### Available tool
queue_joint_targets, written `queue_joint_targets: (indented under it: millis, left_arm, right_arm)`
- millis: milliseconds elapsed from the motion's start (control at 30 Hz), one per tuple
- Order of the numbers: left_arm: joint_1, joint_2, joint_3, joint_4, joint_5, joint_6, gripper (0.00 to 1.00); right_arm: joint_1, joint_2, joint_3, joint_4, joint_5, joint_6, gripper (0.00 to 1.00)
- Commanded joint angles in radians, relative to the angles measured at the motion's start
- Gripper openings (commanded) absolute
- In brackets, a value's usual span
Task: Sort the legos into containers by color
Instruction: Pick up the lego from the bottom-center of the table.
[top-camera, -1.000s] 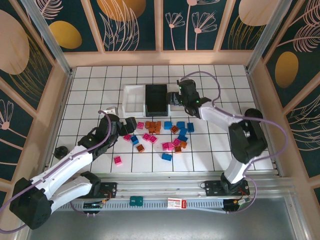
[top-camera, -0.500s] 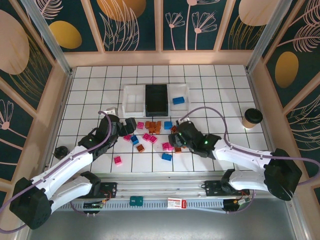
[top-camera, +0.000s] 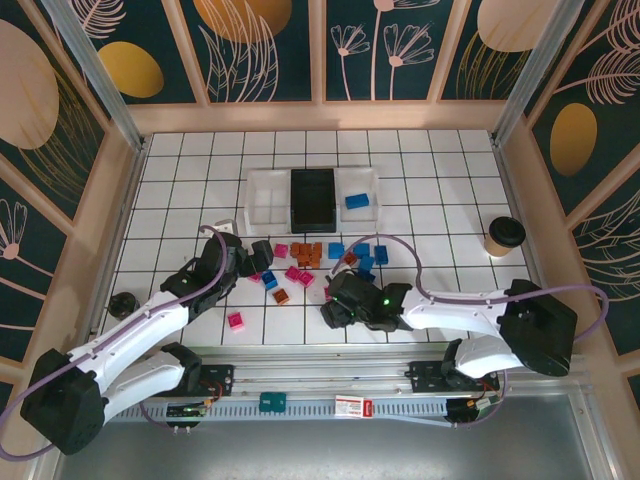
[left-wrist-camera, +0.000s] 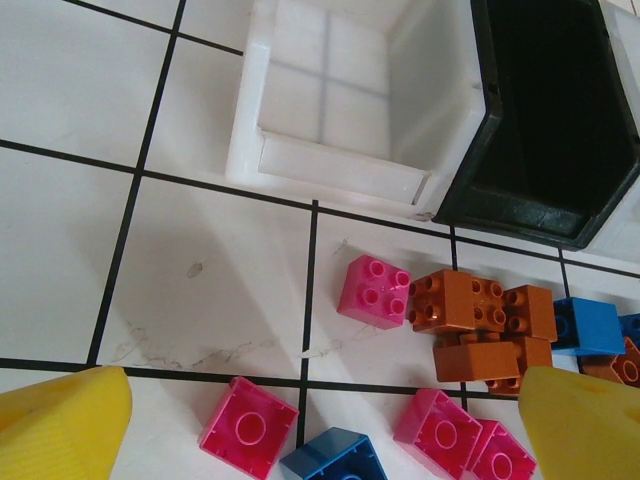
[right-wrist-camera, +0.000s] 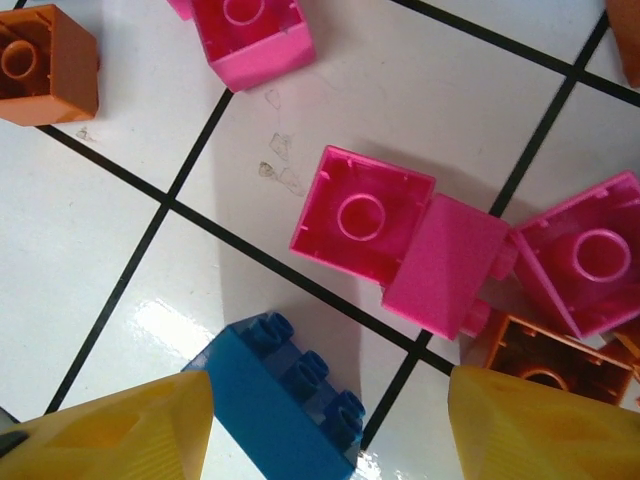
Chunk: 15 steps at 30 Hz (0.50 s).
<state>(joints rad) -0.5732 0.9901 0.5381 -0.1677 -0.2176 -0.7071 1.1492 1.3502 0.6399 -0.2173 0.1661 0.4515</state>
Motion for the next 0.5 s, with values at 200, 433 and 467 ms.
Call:
queue_joint_targets:
  millis: [200,433,467]
  left_arm:
    - [0.0,-0.002,-0.006,0.014,-0.002,-0.003,0.99]
    - [0.001,0.001,0.002,0.013,-0.002,-0.003,0.99]
    - [0.0,0.002,0.003,0.013,0.0,-0.004,0.99]
  right_arm:
    - [0.016,0.064,0.05,-0.006,-0.071,-0.069,0.55]
    - [0.037,0.131,0.083,-0.071,-0.043,-0.079,0.5]
    - [0.039,0.145,0.088,-0.078,-0.035,-0.08,0.51]
